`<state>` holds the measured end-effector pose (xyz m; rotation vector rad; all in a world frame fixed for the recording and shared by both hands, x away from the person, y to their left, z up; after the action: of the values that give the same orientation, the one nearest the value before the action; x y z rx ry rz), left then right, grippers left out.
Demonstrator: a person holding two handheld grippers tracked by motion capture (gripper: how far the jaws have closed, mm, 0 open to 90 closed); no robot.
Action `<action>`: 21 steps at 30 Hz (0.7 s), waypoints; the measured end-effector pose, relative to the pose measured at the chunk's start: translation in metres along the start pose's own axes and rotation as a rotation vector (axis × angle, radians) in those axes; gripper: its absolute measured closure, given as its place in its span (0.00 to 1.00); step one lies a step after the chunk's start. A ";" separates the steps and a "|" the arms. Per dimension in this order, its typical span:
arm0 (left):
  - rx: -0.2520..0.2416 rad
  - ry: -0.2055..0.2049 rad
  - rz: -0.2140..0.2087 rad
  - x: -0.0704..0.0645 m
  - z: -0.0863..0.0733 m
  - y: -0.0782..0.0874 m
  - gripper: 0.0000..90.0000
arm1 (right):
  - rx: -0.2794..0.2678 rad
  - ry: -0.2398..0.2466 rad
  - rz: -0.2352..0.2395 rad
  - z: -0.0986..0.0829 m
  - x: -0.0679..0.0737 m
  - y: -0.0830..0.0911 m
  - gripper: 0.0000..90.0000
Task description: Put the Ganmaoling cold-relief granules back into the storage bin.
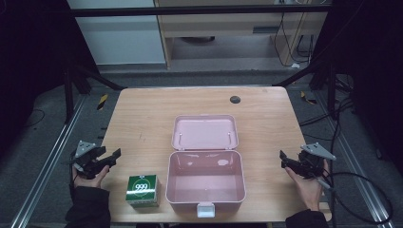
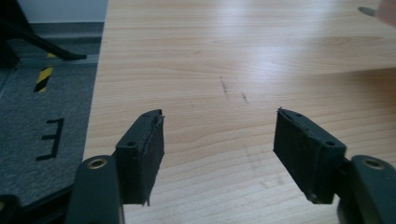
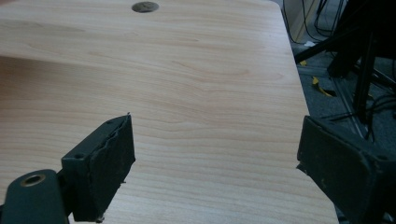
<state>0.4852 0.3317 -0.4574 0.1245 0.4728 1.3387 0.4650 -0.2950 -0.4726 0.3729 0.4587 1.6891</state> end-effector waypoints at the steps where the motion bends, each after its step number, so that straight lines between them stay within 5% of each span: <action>1: 0.000 0.000 0.000 0.000 0.000 0.000 0.38 | 0.000 0.000 0.000 0.000 0.000 0.000 0.13; 8: -0.014 -0.014 -0.092 -0.006 0.009 0.007 0.38 | 0.038 0.023 0.005 -0.002 0.003 -0.006 0.15; 15: 0.007 -0.043 -0.205 -0.017 0.014 0.015 0.34 | 0.009 0.083 -0.020 -0.004 0.001 -0.001 0.15; 21: 0.027 -0.077 -0.287 -0.031 0.019 0.019 0.33 | 0.015 0.089 -0.029 -0.009 -0.003 0.001 0.15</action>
<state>0.4704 0.3104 -0.4259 0.1247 0.4264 1.0433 0.4600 -0.2985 -0.4797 0.3013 0.5406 1.6795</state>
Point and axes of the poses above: each handheld gripper's, and its own axes: y roughly backward along the jaws, z roughly out of its top, x roughly to its left, the point moved 2 cm from there along -y, roughly forward along the jaws, and after that the axes turned 2 degrees about z, right-handed, at the moved point
